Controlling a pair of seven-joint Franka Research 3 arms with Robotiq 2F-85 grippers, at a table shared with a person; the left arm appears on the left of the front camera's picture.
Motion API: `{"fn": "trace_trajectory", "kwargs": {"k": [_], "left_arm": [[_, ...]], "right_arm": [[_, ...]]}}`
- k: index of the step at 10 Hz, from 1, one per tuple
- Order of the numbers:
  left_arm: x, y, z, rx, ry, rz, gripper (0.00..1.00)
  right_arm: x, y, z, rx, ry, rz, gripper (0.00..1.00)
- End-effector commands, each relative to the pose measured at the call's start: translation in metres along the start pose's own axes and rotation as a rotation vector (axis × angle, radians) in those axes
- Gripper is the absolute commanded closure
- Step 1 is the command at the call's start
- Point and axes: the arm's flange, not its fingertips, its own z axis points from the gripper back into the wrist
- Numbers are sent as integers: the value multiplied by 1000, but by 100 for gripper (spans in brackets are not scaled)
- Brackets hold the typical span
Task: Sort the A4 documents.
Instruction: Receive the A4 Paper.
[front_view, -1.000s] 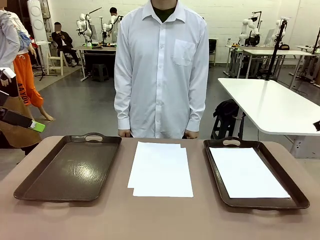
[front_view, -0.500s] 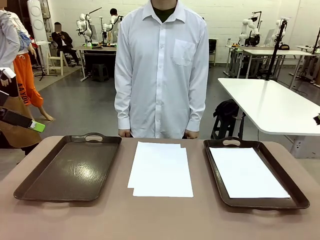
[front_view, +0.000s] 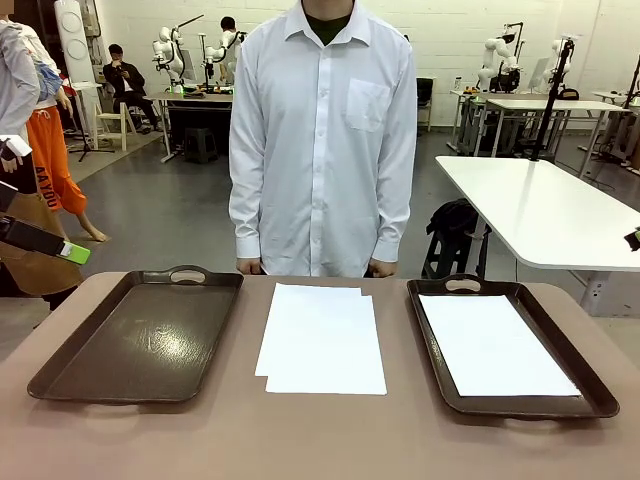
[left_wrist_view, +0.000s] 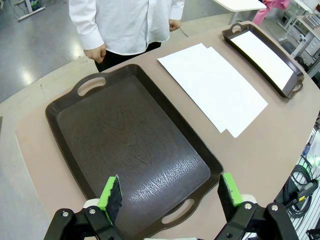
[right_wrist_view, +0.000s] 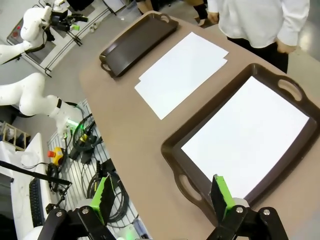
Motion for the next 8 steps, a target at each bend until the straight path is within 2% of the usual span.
{"fn": "trace_trajectory", "kwargs": {"k": [1, 8], "left_arm": [[-2, 2, -1, -18, -11, -12, 0], [-2, 2, -1, -18, -11, -12, 0]], "right_arm": [[-3, -1, 1, 5, 8, 16, 0], [-3, -1, 1, 5, 8, 16, 0]]}}
